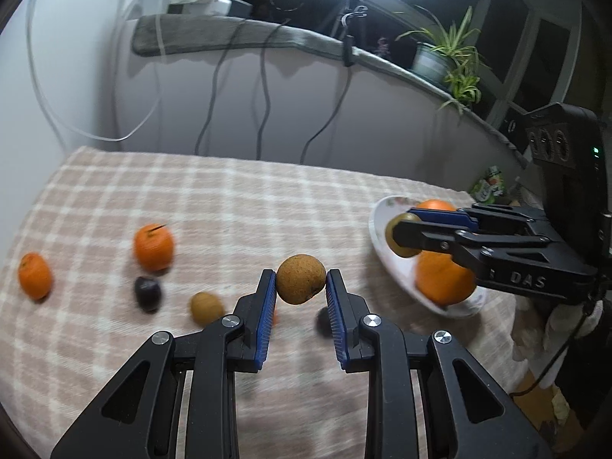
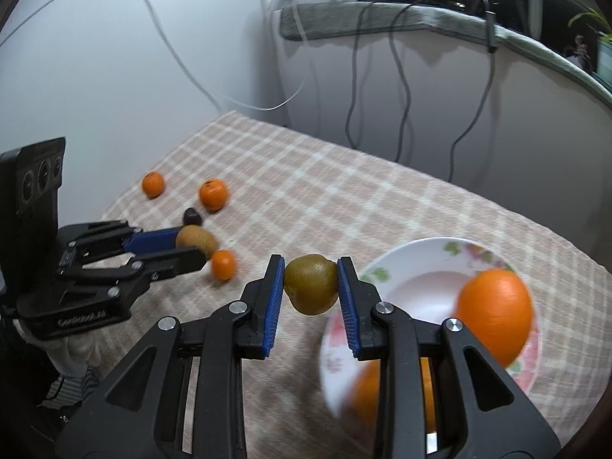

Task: Organize fruits
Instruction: 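Carry the kiwi with the left gripper toward the plate while the right gripper carries the green fruit there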

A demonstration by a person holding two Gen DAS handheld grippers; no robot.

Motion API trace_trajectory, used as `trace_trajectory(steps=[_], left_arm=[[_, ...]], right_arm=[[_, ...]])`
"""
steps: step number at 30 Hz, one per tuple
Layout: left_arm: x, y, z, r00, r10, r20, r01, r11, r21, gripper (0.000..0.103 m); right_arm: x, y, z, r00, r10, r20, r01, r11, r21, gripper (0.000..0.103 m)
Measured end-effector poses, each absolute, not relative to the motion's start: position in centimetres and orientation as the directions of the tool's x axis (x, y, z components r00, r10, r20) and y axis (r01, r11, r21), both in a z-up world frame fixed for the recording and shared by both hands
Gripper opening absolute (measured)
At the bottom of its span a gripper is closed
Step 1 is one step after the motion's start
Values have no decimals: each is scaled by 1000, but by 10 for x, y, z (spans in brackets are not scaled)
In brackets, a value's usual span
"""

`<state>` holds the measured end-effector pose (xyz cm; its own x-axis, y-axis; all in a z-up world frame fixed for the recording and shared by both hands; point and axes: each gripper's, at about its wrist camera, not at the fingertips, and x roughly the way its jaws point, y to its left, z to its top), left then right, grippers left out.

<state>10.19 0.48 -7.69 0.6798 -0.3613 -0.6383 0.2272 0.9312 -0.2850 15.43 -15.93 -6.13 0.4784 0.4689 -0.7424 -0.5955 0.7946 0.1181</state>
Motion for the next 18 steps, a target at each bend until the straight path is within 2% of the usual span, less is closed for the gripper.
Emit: trace_trajectory(steps=[18], left_arm=[[131,-76,-75,622,-443,-645,355,894,-272,25]], right_arm=[[195,-211,-67,499,423,-756,-505,851,143,29]])
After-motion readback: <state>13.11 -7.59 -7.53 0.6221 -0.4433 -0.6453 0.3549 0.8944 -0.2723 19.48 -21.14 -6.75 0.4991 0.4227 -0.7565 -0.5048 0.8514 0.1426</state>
